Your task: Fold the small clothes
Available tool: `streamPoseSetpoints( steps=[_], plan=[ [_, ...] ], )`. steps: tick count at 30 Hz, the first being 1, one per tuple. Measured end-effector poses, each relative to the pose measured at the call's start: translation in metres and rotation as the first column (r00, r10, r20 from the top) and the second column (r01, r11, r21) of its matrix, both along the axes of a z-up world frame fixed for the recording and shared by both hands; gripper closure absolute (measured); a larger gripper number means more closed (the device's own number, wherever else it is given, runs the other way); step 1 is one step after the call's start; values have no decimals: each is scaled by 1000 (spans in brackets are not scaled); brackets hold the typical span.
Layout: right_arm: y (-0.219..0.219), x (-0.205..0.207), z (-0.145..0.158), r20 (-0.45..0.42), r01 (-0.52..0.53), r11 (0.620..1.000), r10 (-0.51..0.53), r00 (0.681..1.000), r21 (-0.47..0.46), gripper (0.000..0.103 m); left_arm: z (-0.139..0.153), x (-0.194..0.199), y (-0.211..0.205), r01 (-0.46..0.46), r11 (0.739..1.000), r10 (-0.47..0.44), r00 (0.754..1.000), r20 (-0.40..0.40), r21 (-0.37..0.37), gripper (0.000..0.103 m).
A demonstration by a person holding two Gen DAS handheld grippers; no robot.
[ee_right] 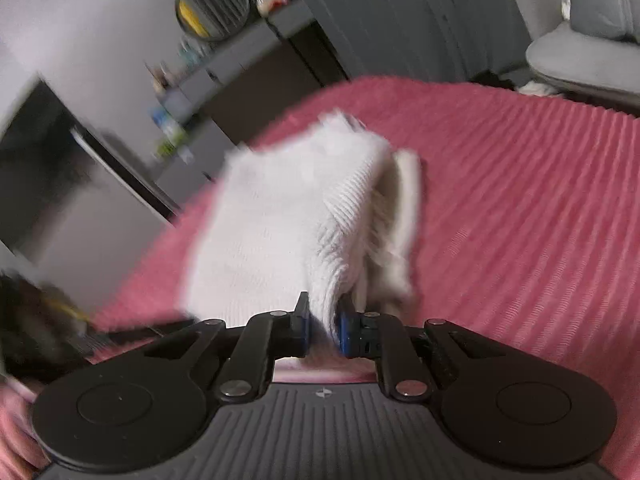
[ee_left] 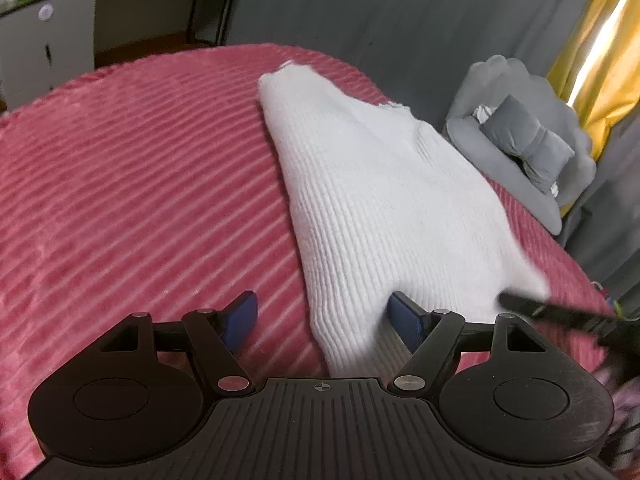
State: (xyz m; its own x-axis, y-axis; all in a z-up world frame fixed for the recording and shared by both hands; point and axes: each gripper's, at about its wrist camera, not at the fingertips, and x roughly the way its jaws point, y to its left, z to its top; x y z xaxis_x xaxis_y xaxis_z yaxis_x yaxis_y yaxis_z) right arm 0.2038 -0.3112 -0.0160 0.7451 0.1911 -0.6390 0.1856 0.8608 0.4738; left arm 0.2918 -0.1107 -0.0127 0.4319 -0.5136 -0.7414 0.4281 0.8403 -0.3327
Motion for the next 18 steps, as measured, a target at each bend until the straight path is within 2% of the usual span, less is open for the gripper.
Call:
streamPoseSetpoints(
  steps=[2,4,6,8,9,11,14,16,18],
  plan=[
    [4,5,-13,-38,-43,999,42,998,-25,90,-2,2,0,-1,1000,1,1000,-13,-4,24],
    [5,8,-7,-41,-64,997,61,997,-54,89,0,3,2,3,1000,-4,1000,-8,-10,24],
    [1,7,8,-7,-63,995,63,998,-79,77,5,4,6,1,1000,-1,1000,-1,-26,23],
    [-9,5,20,49,-1,994,7,999,-111,36,9,10,12,-22,998,22,1000,11,-53,21],
    [-17,6,22,70,33,994,-26,997,-103,32,10,13,12,-38,997,39,999,14,-63,20],
    [-32,14,20,87,57,998,-55,995,-30,30,5,22,9,-63,994,62,998,-8,-88,20],
    [-49,36,1,53,69,995,-74,996,78,27,-9,38,-5,-32,990,22,997,-74,-137,15],
    [-56,50,-16,25,73,984,-78,997,160,27,-19,47,-11,-28,986,11,994,-109,-162,13],
    [-60,58,-27,36,77,965,-89,995,252,27,-28,54,-12,-50,979,23,990,-137,-195,12]
  ],
)
